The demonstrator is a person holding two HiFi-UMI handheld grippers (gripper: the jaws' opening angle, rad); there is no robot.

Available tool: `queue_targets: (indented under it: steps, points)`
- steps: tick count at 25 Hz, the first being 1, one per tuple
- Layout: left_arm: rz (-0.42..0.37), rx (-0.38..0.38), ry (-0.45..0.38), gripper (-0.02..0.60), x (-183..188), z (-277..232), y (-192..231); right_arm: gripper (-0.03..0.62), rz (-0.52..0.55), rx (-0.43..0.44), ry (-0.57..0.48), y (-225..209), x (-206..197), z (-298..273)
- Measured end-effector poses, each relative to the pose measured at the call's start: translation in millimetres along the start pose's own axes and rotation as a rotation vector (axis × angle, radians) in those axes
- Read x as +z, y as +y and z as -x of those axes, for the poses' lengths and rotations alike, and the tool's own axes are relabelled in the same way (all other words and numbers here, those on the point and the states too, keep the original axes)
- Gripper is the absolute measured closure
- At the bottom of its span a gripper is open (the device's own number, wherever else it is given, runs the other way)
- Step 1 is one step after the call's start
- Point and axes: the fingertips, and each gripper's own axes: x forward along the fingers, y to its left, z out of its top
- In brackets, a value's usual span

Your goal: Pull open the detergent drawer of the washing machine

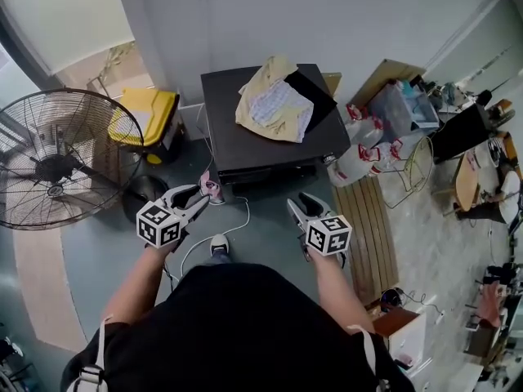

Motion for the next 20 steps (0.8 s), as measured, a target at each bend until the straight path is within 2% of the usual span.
queue_targets:
  steps: [8, 14, 20]
  points:
    - [0.038, -0.024, 0.034, 0.419, -17, -20, 11, 0.427, 0.037, 0.007, 0.064, -6, -14, -33]
    - [0.03, -0.041, 0.069, 0.419, -25, -36, 16, 0.427, 0.065, 0.016, 0.104, -9, -21, -53]
    - [0.052, -0.03, 0.112, 0.419, -40, -50, 37, 0.427, 0.068, 0.007, 0.139, -18, -31, -72]
